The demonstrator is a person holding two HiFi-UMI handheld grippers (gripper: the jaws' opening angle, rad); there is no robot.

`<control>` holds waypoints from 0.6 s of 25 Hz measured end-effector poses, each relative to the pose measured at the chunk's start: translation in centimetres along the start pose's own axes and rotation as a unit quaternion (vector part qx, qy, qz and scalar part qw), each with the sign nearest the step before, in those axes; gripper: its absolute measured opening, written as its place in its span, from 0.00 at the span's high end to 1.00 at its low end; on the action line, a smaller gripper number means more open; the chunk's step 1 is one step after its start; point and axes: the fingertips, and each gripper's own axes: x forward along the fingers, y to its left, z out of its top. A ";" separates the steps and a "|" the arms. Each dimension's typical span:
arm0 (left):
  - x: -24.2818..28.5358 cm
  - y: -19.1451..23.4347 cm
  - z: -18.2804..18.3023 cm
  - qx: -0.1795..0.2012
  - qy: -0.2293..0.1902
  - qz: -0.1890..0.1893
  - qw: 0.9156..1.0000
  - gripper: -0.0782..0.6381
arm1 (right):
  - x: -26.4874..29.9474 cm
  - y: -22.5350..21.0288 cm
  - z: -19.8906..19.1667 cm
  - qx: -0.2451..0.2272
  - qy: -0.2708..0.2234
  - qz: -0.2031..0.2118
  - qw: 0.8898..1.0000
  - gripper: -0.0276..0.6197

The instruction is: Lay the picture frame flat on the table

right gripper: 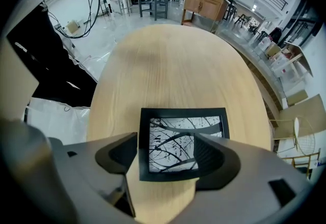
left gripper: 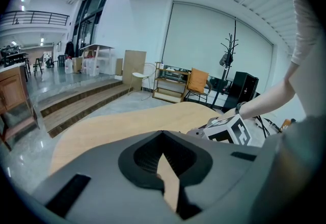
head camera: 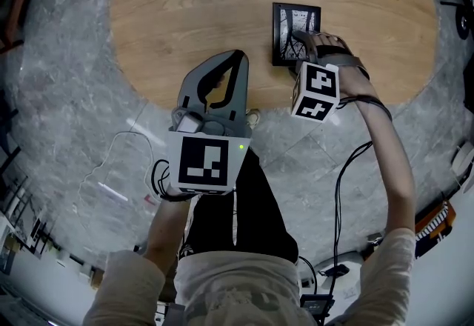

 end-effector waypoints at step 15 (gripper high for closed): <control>-6.9 -2.9 17.3 0.026 -0.099 -0.023 0.994 0.88 | -28.7 -12.5 4.2 0.397 -0.253 -0.318 0.823 0.95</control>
